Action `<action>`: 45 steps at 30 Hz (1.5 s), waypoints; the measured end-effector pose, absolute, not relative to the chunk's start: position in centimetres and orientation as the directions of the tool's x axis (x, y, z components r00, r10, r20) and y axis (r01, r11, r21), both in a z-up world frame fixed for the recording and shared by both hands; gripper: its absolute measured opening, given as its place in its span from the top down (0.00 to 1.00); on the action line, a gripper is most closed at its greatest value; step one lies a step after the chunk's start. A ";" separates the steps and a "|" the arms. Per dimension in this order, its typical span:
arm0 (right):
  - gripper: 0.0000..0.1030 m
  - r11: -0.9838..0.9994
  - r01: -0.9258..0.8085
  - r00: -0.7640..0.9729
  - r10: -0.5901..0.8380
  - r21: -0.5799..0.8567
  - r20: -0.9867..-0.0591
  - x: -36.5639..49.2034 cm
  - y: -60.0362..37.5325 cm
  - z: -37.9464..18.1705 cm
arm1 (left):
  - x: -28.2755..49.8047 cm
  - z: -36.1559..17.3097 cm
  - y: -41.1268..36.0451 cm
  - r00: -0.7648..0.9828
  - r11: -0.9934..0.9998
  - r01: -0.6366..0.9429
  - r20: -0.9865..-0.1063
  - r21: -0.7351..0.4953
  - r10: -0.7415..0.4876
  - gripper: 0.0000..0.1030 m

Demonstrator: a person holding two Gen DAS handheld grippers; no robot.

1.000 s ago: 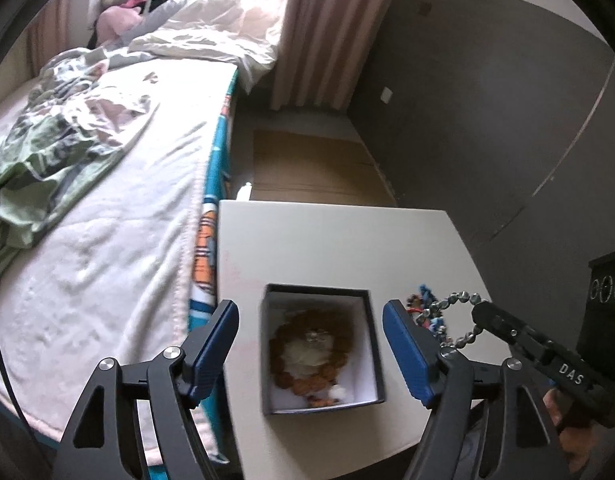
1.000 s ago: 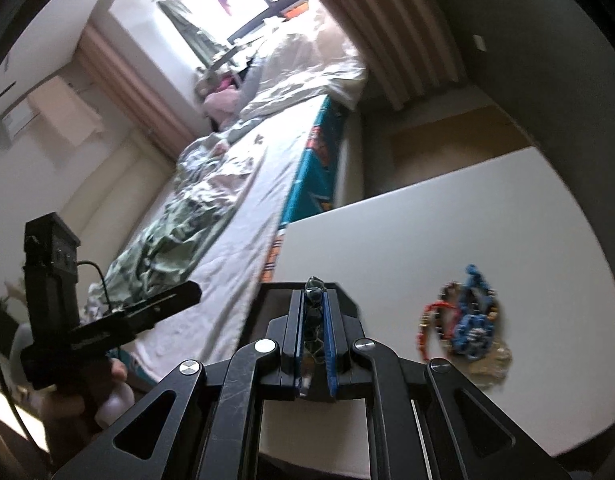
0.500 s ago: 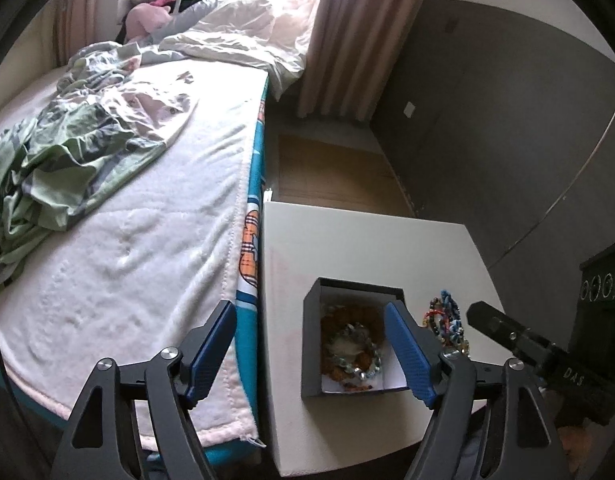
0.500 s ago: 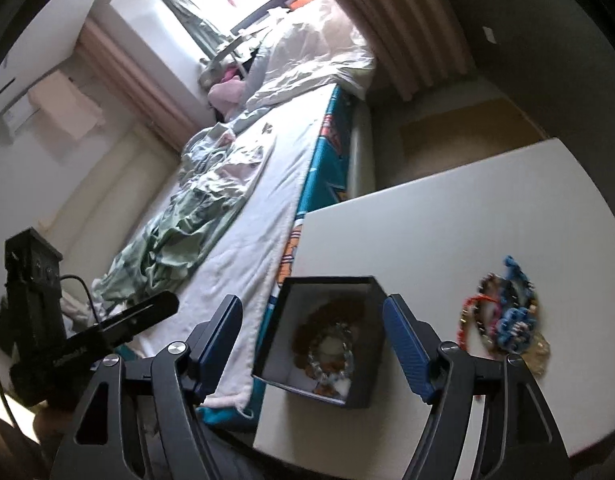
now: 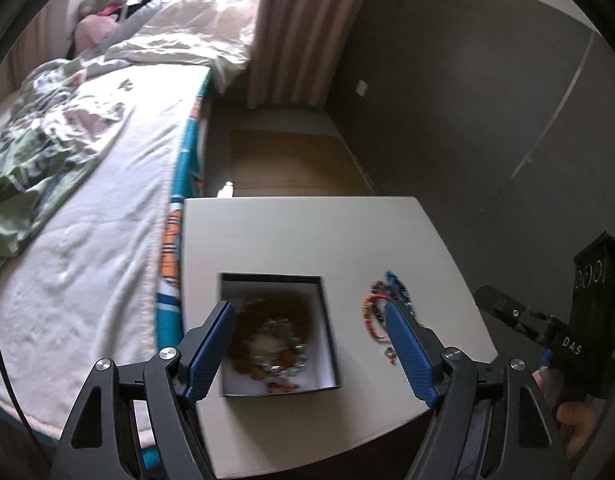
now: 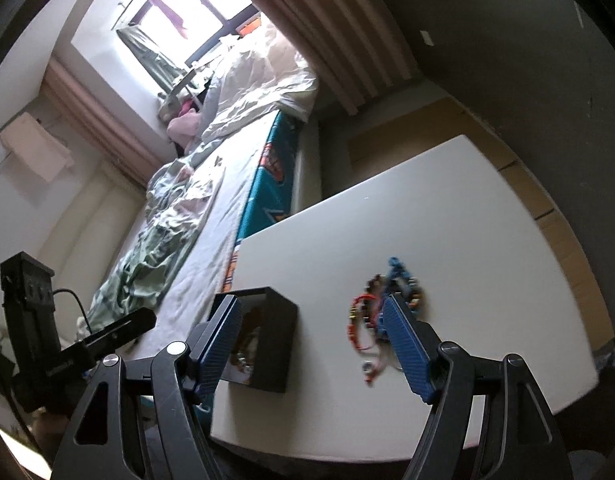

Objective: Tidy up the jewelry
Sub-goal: 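Grasp the red-string bracelet in the remaining pile with the left tool, then drop the red-string bracelet into the box with the left tool while the right tool grasps the blue flower pendant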

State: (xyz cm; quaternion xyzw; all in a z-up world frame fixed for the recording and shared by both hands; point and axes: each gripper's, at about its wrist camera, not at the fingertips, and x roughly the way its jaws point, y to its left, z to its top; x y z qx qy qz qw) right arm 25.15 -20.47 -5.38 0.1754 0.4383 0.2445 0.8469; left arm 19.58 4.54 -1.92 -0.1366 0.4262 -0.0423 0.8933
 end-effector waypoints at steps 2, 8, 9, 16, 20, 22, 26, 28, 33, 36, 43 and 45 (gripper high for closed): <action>0.28 0.817 -0.260 0.496 0.570 0.515 -0.655 25.2 -21.2 -5.5 | 20.2 -2.1 3.2 0.621 0.962 -0.021 -0.758 -0.272 -0.201 0.24; 0.25 0.818 -0.226 0.491 0.564 0.529 -0.663 25.6 -23.5 -6.4 | 21.8 -2.8 -0.7 0.589 0.965 0.039 -0.774 -0.258 -0.231 0.24; 0.25 0.818 -0.217 0.490 0.563 0.533 -0.665 25.8 -24.0 -6.6 | 22.1 -3.0 -1.5 0.582 0.965 0.054 -0.778 -0.256 -0.238 0.24; 0.25 0.823 -0.142 0.483 0.543 0.551 -0.687 26.6 -27.2 -8.1 | 24.9 -5.1 -5.2 0.520 0.964 0.087 -0.814 -0.249 -0.258 0.50; 0.25 0.818 -0.109 0.477 0.542 0.565 -0.692 27.0 -28.6 -8.9 | 26.8 -6.4 -6.7 0.493 0.967 0.075 -0.833 -0.245 -0.249 0.58; 0.25 0.818 -0.085 0.472 0.536 0.569 -0.700 27.3 -29.3 -9.4 | 27.6 -7.1 -7.2 0.473 0.967 0.071 -0.845 -0.246 -0.250 0.64; 0.25 0.825 -0.038 0.471 0.512 0.564 -0.718 27.8 -30.3 -10.2 | 29.1 -8.7 -8.1 0.431 0.966 0.056 -0.867 -0.252 -0.251 0.69; 0.25 0.827 -0.013 0.468 0.502 0.562 -0.727 28.1 -30.8 -10.7 | 29.9 -9.5 -8.3 0.418 0.970 0.036 -0.878 -0.241 -0.234 0.72; 0.25 0.819 0.015 0.465 0.502 0.573 -0.729 28.7 -31.7 -11.1 | 31.1 -11.6 -8.7 0.387 0.974 -0.003 -0.898 -0.227 -0.209 0.73; 0.25 0.817 0.013 0.463 0.506 0.577 -0.728 28.9 -31.7 -11.2 | 31.5 -12.5 -9.0 0.370 0.973 -0.006 -0.905 -0.229 -0.210 0.73; 0.25 0.822 0.005 0.445 0.508 0.569 -0.738 29.2 -31.2 -11.1 | 31.7 -13.5 -9.4 0.352 0.976 -0.009 -0.914 -0.219 -0.202 0.73; 0.25 0.824 0.002 0.446 0.506 0.566 -0.738 29.1 -31.0 -11.1 | 31.8 -13.6 -9.3 0.351 0.976 -0.012 -0.915 -0.219 -0.201 0.75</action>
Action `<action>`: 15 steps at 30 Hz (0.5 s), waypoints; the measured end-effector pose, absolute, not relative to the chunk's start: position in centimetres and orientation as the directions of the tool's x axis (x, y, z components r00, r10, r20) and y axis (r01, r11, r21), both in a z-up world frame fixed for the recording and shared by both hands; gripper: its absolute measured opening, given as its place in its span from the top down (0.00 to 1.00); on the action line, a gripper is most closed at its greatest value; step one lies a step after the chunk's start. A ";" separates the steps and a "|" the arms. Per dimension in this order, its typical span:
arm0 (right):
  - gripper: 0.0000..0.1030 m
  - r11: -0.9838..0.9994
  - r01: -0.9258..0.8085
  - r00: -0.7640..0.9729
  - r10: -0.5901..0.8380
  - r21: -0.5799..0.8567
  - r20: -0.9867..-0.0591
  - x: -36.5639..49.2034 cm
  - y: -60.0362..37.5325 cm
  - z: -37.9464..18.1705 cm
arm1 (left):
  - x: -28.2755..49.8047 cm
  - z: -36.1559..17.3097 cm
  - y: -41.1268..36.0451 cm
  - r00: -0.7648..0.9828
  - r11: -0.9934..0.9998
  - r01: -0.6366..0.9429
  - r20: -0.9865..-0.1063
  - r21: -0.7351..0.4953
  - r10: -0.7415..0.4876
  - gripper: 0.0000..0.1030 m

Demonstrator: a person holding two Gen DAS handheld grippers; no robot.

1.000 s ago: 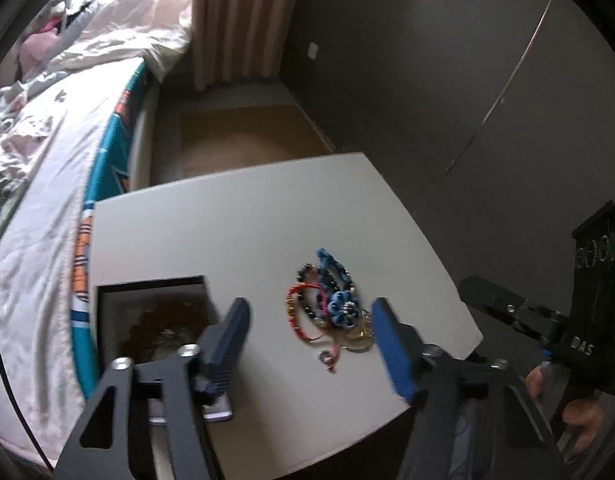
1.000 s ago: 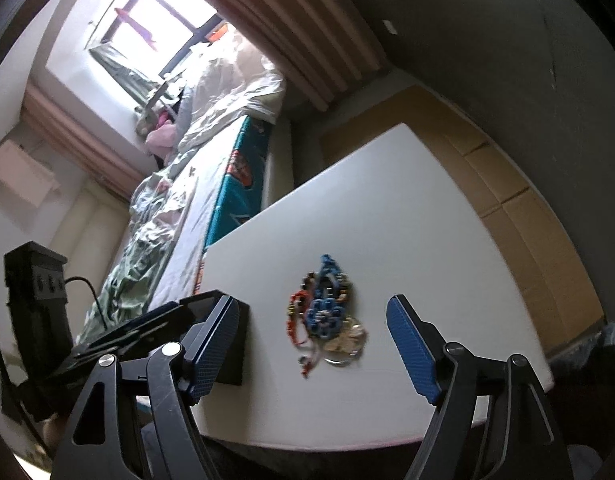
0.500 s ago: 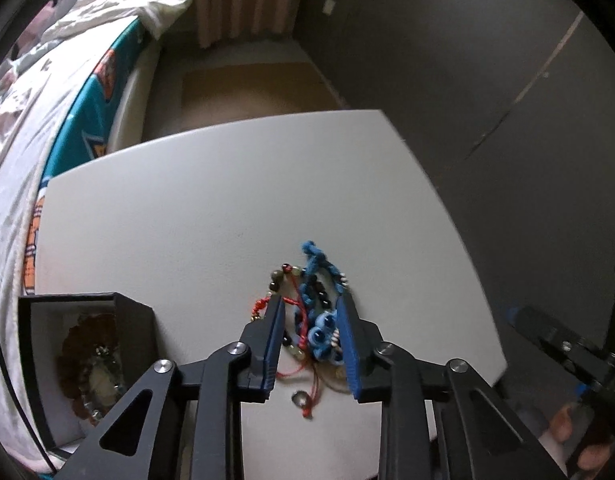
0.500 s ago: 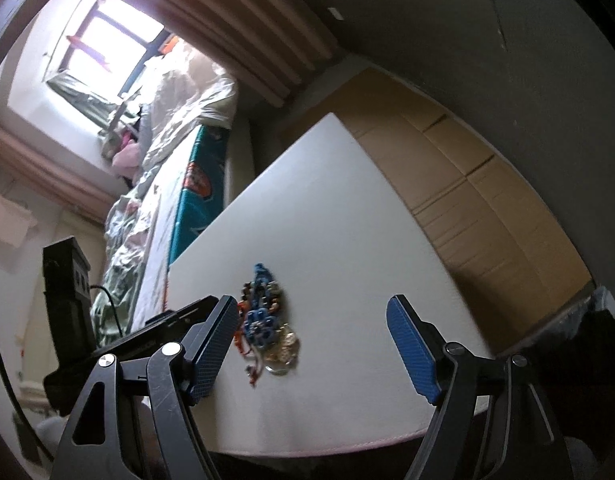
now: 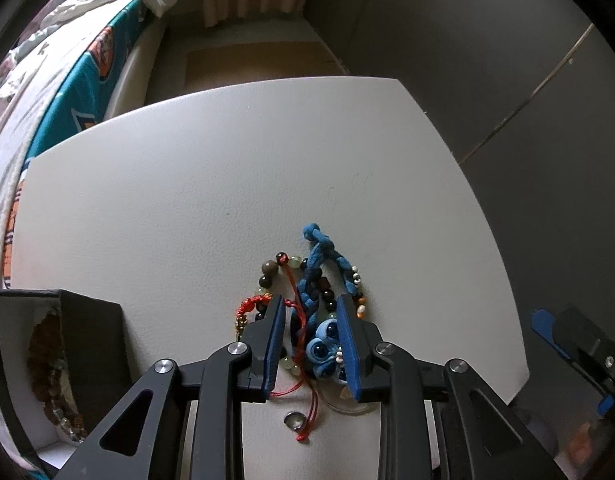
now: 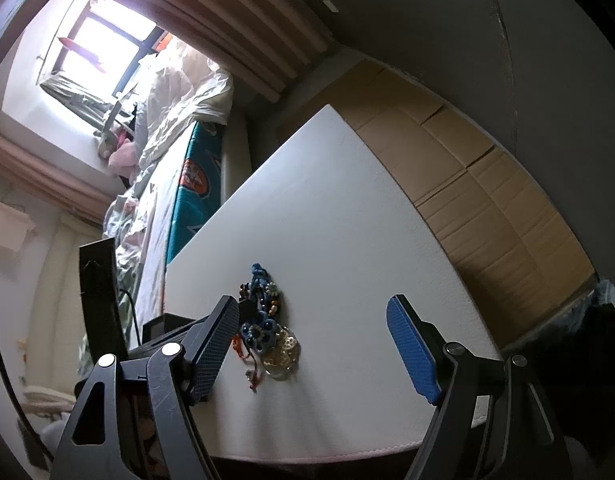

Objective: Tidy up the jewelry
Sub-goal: 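Drop the red-string bracelet into the box with the left tool while the right tool grasps the blue flower pendant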

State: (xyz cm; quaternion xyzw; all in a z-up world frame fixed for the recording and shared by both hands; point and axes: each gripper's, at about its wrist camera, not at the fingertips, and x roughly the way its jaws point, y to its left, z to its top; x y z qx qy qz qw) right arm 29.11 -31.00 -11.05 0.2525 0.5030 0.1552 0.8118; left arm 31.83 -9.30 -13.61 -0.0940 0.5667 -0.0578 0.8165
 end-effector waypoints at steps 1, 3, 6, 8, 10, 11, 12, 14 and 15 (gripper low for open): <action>0.25 0.826 0.001 0.446 0.504 0.563 -0.740 29.1 -30.9 -11.0 | 31.8 -13.7 -9.2 0.350 0.976 -0.015 -0.915 -0.217 -0.198 0.78; 0.25 0.832 -0.001 0.447 0.497 0.555 -0.744 29.0 -30.7 -10.9 | 31.9 -14.0 -9.3 0.354 0.976 -0.014 -0.914 -0.216 -0.197 0.80; 0.25 0.840 -0.009 0.444 0.490 0.543 -0.750 29.0 -30.1 -10.8 | 31.9 -14.3 -9.1 0.358 0.975 -0.021 -0.912 -0.222 -0.200 0.95; 0.25 0.846 -0.014 0.440 0.485 0.534 -0.756 29.1 -29.7 -10.9 | 31.8 -14.3 -8.7 0.356 0.970 -0.035 -0.910 -0.240 -0.212 0.99; 0.25 0.850 -0.018 0.435 0.481 0.526 -0.762 29.1 -29.2 -11.0 | 31.5 -14.1 -8.1 0.359 0.965 -0.041 -0.905 -0.261 -0.229 1.00; 0.25 0.852 -0.022 0.434 0.479 0.523 -0.763 29.1 -29.0 -11.0 | 31.4 -13.8 -8.0 0.366 0.964 -0.038 -0.901 -0.263 -0.232 1.00; 0.25 0.855 -0.027 0.434 0.477 0.518 -0.765 29.1 -28.8 -11.0 | 31.2 -13.5 -7.9 0.374 0.964 -0.033 -0.898 -0.264 -0.233 1.00; 0.25 0.858 -0.035 0.432 0.475 0.513 -0.766 29.1 -28.3 -11.1 | 30.8 -12.5 -7.5 0.394 0.961 -0.023 -0.885 -0.277 -0.246 1.00; 0.25 0.859 -0.042 0.429 0.476 0.510 -0.767 29.2 -28.0 -11.1 | 30.6 -12.0 -7.3 0.402 0.960 -0.020 -0.881 -0.279 -0.248 1.00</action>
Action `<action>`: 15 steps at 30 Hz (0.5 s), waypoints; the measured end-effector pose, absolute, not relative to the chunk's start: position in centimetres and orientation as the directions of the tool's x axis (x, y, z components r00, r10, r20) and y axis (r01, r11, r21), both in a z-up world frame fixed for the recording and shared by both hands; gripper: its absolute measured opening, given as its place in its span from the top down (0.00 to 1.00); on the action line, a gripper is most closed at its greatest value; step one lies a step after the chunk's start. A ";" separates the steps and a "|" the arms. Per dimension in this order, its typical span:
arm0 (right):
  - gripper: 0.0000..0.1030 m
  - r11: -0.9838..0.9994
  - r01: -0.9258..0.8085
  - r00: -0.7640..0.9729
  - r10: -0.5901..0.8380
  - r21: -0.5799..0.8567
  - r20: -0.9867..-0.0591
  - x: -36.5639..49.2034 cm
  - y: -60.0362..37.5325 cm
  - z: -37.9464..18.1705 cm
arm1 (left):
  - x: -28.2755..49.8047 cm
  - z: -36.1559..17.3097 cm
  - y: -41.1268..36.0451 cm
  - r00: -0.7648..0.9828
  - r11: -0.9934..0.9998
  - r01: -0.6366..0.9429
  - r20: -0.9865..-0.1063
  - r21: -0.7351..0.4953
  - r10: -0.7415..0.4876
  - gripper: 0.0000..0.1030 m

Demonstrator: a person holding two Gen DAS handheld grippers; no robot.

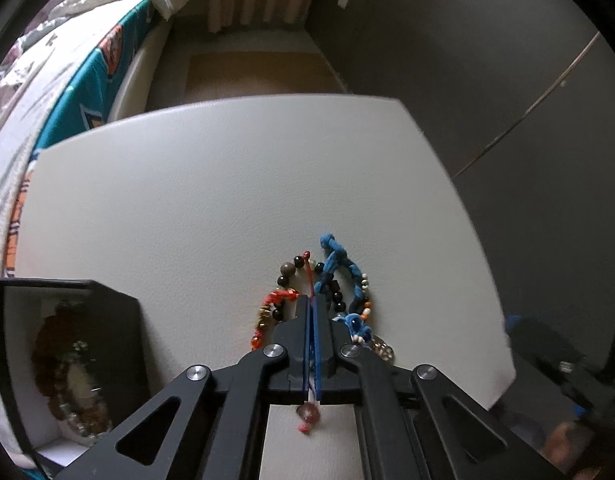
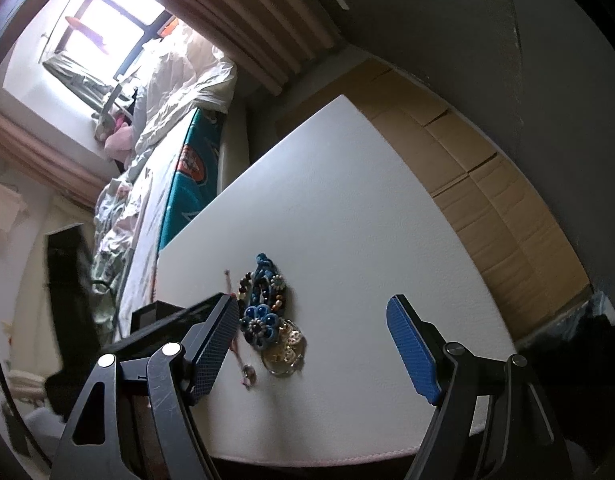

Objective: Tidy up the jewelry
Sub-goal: 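Drop the red-string bracelet into the box with the left tool while the right tool grasps the blue flower pendant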

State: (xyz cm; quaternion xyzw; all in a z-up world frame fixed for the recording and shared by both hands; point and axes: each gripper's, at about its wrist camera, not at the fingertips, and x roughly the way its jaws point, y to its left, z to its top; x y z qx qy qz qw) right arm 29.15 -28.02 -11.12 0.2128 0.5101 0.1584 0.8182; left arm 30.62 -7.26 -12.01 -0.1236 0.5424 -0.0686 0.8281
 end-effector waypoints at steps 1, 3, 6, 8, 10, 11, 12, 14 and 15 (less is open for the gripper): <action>0.25 0.859 -0.049 0.423 0.480 0.509 -0.768 29.2 -27.7 -11.2 | 30.3 -11.4 -6.9 0.413 0.959 -0.018 -0.876 -0.282 -0.249 1.00; 0.26 0.854 -0.073 0.405 0.497 0.515 -0.767 29.3 -26.9 -11.4 | 29.9 -10.5 -6.3 0.429 0.958 -0.015 -0.867 -0.287 -0.253 1.00; 0.26 0.861 -0.119 0.387 0.498 0.494 -0.776 29.5 -25.3 -11.6 | 29.2 -9.0 -5.2 0.458 0.957 -0.014 -0.852 -0.291 -0.253 1.00; 0.26 0.868 -0.145 0.377 0.492 0.475 -0.785 29.6 -24.2 -11.6 | 28.7 -8.1 -4.4 0.476 0.955 -0.015 -0.843 -0.295 -0.253 1.00; 0.30 0.871 -0.174 0.367 0.491 0.460 -0.790 29.7 -23.2 -11.8 | 28.2 -7.3 -3.7 0.490 0.955 -0.017 -0.835 -0.298 -0.252 1.00; 0.31 0.874 -0.186 0.358 0.486 0.449 -0.797 29.8 -22.6 -12.0 | 28.0 -7.0 -3.3 0.497 0.954 -0.018 -0.831 -0.300 -0.252 1.00; 0.33 0.877 -0.194 0.351 0.480 0.439 -0.804 29.9 -22.1 -12.2 | 27.8 -6.7 -2.9 0.502 0.953 -0.021 -0.827 -0.302 -0.251 1.00; 0.35 0.885 -0.219 0.334 0.463 0.410 -0.821 30.1 -20.9 -12.8 | 27.4 -6.3 -2.2 0.511 0.952 -0.028 -0.823 -0.305 -0.248 1.00; 0.37 0.890 -0.229 0.325 0.453 0.395 -0.830 30.2 -20.3 -13.1 | 27.2 -6.1 -1.9 0.516 0.952 -0.030 -0.821 -0.305 -0.246 1.00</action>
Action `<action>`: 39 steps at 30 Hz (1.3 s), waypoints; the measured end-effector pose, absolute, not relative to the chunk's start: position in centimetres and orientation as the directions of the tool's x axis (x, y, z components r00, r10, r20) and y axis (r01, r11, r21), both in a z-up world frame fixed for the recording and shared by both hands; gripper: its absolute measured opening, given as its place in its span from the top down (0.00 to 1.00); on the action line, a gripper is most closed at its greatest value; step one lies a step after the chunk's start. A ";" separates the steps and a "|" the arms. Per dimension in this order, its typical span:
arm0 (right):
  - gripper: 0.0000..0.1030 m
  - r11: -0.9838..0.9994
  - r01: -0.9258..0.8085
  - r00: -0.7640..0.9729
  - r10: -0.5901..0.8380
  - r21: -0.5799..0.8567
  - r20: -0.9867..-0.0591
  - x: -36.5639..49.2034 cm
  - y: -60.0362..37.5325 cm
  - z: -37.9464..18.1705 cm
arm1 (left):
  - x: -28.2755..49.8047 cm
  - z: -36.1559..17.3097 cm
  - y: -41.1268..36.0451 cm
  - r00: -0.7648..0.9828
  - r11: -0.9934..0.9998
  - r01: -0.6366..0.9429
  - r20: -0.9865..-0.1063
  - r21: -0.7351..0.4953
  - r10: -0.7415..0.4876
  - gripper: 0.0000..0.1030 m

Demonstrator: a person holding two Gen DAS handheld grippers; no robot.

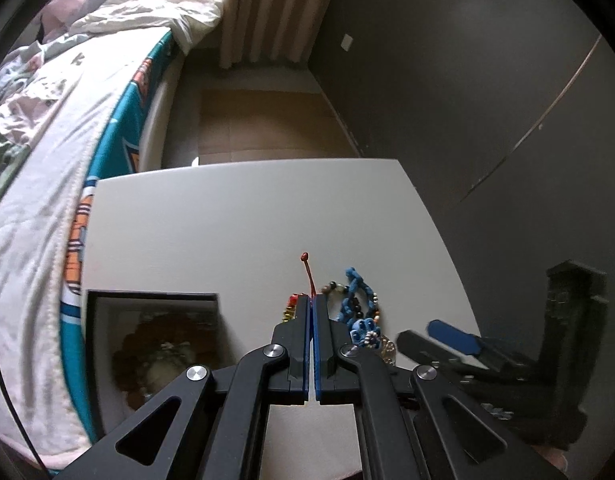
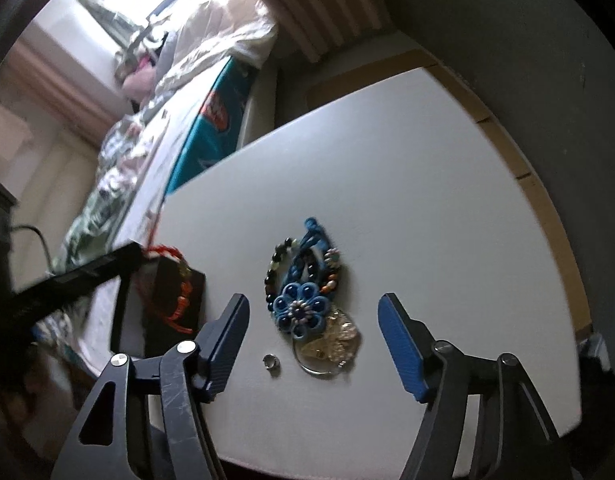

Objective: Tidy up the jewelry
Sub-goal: 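Drop the red-string bracelet into the box with the left tool while the right tool grasps the blue flower pendant, then lower the blue flower pendant into the black box and open the right tool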

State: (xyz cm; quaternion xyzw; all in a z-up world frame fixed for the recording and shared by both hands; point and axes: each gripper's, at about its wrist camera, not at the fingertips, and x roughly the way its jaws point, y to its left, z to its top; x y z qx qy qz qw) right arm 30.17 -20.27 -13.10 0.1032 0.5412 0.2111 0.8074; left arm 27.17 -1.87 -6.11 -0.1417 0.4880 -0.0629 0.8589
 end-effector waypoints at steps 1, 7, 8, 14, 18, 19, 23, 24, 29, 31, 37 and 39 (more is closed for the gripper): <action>0.37 0.893 -0.234 0.321 0.443 0.383 -0.837 30.2 -19.8 -13.3 | 27.0 -5.9 -1.6 0.520 0.952 -0.033 -0.819 -0.305 -0.245 1.00; 0.37 0.925 -0.274 0.328 0.348 0.264 -0.878 30.6 -17.3 -14.2 | 25.6 -5.0 0.0 0.539 0.949 -0.038 -0.806 -0.312 -0.243 1.00; 0.37 0.928 -0.281 0.328 0.332 0.244 -0.885 30.6 -17.0 -14.4 | 25.5 -4.9 0.3 0.542 0.949 -0.040 -0.805 -0.312 -0.242 1.00; 0.69 0.935 -0.317 0.343 0.270 0.159 -0.900 30.4 -16.2 -14.6 | 24.1 -3.9 2.0 0.561 0.947 -0.050 -0.794 -0.317 -0.236 1.00; 0.70 0.928 -0.300 0.384 0.331 0.223 -0.862 29.6 -17.4 -12.4 | 23.2 -3.3 3.0 0.575 0.945 -0.055 -0.784 -0.323 -0.234 1.00; 0.70 0.925 -0.296 0.392 0.345 0.239 -0.853 29.5 -17.8 -12.1 | 23.0 -3.1 3.3 0.579 0.945 -0.057 -0.782 -0.323 -0.233 1.00; 0.70 0.895 -0.286 0.420 0.439 0.343 -0.795 28.6 -19.1 -10.0 | 22.2 -2.6 4.5 0.590 0.944 -0.067 -0.776 -0.322 -0.223 1.00; 0.70 0.880 -0.296 0.427 0.469 0.371 -0.773 28.2 -19.4 -9.5 | 22.1 -2.5 4.8 0.591 0.944 -0.069 -0.776 -0.321 -0.221 1.00; 0.70 0.826 -0.348 0.450 0.562 0.444 -0.693 26.7 -18.4 -7.2 | 21.9 -2.8 5.3 0.593 0.935 -0.065 -0.767 -0.349 -0.245 1.00; 0.70 0.810 -0.369 0.453 0.584 0.455 -0.674 26.2 -17.5 -6.4 | 22.1 -3.1 5.3 0.577 0.941 -0.057 -0.780 -0.332 -0.240 0.98; 0.70 0.761 -0.455 0.426 0.643 0.464 -0.637 25.5 -14.1 -4.4 | 21.3 -3.2 7.5 0.591 0.929 -0.115 -0.776 -0.352 -0.221 0.25; 0.70 0.751 -0.477 0.411 0.650 0.457 -0.639 25.6 -12.9 -4.1 | 20.8 -2.6 8.3 0.615 0.929 -0.127 -0.763 -0.347 -0.200 0.25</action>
